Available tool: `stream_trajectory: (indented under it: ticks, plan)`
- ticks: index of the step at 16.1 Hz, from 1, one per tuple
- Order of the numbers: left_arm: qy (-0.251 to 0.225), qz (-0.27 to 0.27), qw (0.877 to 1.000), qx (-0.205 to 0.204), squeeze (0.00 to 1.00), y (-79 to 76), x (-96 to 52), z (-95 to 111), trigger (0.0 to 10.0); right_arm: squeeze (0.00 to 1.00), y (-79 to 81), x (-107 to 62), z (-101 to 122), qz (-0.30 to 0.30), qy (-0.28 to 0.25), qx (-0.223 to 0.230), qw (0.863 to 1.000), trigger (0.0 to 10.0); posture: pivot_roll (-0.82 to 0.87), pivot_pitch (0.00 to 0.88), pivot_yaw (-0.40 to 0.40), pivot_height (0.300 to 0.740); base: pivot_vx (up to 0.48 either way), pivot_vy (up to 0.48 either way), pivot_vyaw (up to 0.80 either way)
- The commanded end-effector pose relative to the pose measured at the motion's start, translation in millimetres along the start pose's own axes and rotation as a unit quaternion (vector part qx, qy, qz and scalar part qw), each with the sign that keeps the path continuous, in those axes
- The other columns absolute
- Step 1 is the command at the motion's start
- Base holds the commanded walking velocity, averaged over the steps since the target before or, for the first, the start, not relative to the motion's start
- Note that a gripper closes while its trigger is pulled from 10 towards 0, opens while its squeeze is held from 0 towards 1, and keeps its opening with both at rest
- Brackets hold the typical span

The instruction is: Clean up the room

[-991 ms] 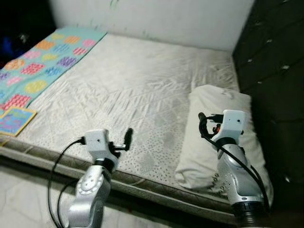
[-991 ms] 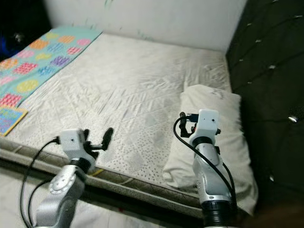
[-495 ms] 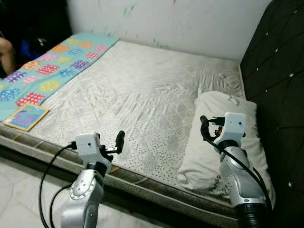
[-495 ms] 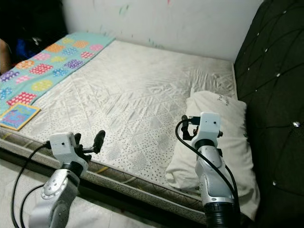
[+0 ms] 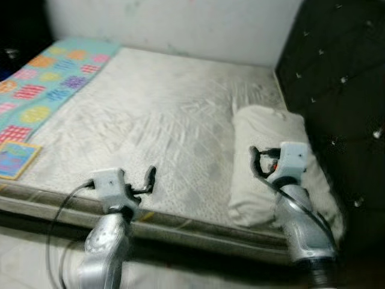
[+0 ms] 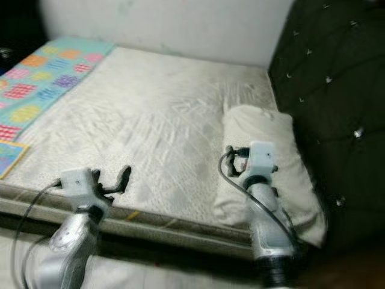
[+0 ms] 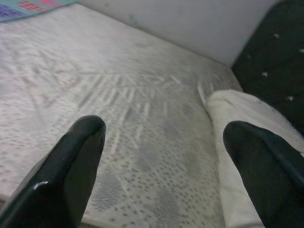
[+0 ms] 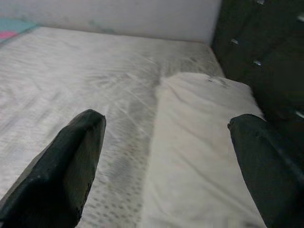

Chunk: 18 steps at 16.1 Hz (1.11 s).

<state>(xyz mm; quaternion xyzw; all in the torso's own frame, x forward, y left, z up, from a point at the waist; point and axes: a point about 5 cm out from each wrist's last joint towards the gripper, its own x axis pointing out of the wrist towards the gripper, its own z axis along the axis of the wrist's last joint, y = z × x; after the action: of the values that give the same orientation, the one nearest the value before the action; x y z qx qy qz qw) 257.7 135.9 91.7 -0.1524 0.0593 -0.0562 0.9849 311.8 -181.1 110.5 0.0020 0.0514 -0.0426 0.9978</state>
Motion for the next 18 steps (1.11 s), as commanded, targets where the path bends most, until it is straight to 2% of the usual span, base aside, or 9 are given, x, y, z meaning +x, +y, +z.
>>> stream_trajectory:
  ticks: [1, 6, 18]
  plan:
    - [-0.007, 0.006, 1.000, 0.005, 0.00, 3.6, -1.1, 3.7, 10.0, 0.00, 4.7, 0.8, 1.5, 0.005, -0.001, 0.002, 1.000, 10.0, -0.07, 0.000, -0.039, 0.740, 0.000, 0.000, 0.00]
    - [-0.023, -0.029, 0.999, -0.013, 0.00, -3.3, -2.1, 8.1, 10.0, 0.00, 5.1, 0.6, 1.3, 0.009, -0.002, -0.003, 1.000, 10.0, -0.08, 0.000, -0.038, 0.740, 0.060, 0.000, 0.00]
    - [-0.019, -0.039, 0.999, -0.017, 0.00, -5.2, -2.4, 7.0, 10.0, 0.00, 4.7, 0.8, 0.2, 0.008, 0.001, -0.005, 1.000, 10.0, -0.08, 0.000, -0.039, 0.740, 0.404, 0.000, 0.00]
